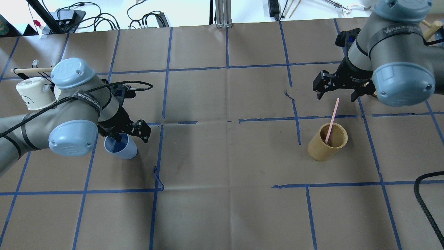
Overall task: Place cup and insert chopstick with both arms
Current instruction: 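Grasp the blue cup with the left gripper while the right grasps the pink chopstick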
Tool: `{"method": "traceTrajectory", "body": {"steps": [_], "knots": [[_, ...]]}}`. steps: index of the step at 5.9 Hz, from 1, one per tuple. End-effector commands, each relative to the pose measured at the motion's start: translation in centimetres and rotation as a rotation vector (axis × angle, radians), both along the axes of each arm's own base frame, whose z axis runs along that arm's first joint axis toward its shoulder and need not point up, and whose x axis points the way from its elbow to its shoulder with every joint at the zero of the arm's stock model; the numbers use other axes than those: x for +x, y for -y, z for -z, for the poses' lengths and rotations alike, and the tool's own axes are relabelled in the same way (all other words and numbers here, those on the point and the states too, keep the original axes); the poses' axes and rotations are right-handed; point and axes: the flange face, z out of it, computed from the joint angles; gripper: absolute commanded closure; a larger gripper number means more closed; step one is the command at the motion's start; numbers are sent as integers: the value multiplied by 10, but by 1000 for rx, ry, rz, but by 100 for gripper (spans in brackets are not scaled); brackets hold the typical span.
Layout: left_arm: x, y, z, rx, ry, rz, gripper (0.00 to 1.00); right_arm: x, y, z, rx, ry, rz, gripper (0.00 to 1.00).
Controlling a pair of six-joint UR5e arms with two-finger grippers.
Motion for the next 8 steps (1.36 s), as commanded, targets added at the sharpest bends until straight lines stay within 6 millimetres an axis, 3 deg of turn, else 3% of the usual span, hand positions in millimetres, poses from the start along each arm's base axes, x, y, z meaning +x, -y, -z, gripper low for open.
{"method": "traceTrajectory", "body": {"steps": [1,2,3,4,6,7,8], "knots": [[-3,5,-14,-12,59,-18,100,0,-4,-1,23,-2,0,43],[-35,20,-35,-19,58,-48,100,1,-4,-2,18,2,-1,65],[-93,28,-57,-66,58,-67,100,2,-3,-4,15,5,-1,82],[-150,37,-56,-75,37,-135,98,2,-2,-7,7,6,-1,89],[-270,52,-54,-121,1,-220,98,2,0,-14,-10,6,-1,93],[-307,61,-44,-132,-4,-250,98,2,6,-39,-40,1,-4,92],[-322,58,-31,-129,13,-219,98,5,15,-85,-40,-2,-12,92]]}}
